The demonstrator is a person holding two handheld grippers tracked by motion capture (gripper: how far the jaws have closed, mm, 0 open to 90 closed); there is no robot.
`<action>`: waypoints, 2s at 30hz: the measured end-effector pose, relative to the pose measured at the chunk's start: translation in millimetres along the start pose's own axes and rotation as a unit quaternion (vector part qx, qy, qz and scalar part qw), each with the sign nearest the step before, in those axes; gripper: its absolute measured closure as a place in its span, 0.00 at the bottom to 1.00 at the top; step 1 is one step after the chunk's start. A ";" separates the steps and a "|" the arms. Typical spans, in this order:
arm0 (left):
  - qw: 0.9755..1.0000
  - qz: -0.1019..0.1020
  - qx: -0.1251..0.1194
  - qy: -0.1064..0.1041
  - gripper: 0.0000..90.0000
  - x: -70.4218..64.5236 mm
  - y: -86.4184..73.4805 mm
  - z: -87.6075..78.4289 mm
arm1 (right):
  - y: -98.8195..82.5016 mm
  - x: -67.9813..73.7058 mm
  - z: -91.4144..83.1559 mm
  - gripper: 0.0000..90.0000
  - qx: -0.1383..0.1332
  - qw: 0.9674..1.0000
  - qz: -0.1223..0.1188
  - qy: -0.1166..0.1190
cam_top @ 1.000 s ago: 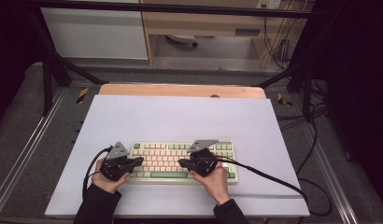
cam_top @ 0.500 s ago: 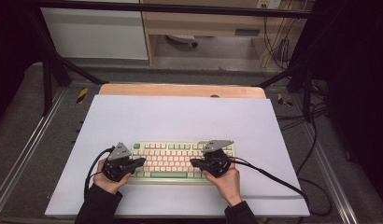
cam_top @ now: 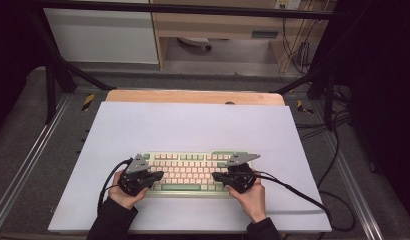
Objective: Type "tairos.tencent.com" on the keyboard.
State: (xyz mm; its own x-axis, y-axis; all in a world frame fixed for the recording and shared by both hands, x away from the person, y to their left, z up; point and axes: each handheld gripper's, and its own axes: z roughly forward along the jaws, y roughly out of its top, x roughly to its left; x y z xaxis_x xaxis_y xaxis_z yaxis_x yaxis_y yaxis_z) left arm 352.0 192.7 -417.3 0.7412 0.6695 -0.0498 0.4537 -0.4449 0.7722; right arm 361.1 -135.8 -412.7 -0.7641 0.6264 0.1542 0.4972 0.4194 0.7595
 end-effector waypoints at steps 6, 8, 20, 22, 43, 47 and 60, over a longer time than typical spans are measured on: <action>1.000 0.007 0.006 -0.006 1.00 -5.8 2.2 7.0 | -2.3 0.2 -2.4 1.00 -0.003 1.000 0.001 0.000; 1.000 0.009 0.008 -0.008 1.00 -7.7 3.0 9.3 | -2.6 0.0 -3.2 1.00 -0.003 1.000 0.001 0.001; 1.000 0.016 0.019 -0.012 1.00 -11.2 1.8 17.9 | -5.3 -2.1 -5.2 1.00 -0.006 1.000 0.005 0.001; 1.000 0.016 0.018 -0.012 1.00 -11.1 1.4 18.2 | -5.5 -2.3 -5.0 1.00 -0.006 1.000 0.005 0.000; 1.000 0.019 0.013 -0.014 1.00 -11.4 0.2 14.6 | -6.2 -3.2 -5.4 1.00 -0.008 1.000 0.006 -0.001; 1.000 0.018 0.012 -0.013 1.00 -10.1 -0.4 12.6 | -6.2 -3.0 -5.6 1.00 -0.008 1.000 0.007 -0.001; 1.000 0.011 0.000 -0.007 1.00 -4.8 3.5 5.2 | -6.1 -2.9 -5.7 1.00 -0.008 1.000 0.007 0.000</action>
State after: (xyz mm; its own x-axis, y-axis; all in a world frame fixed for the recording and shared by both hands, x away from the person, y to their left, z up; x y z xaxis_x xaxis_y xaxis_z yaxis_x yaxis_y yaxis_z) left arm 352.6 184.8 -417.7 0.7575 0.6516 -0.0409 0.4368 -0.4593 0.7735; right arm 358.0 -144.0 -414.2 -0.7574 0.6319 0.1643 0.5002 0.3999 0.7680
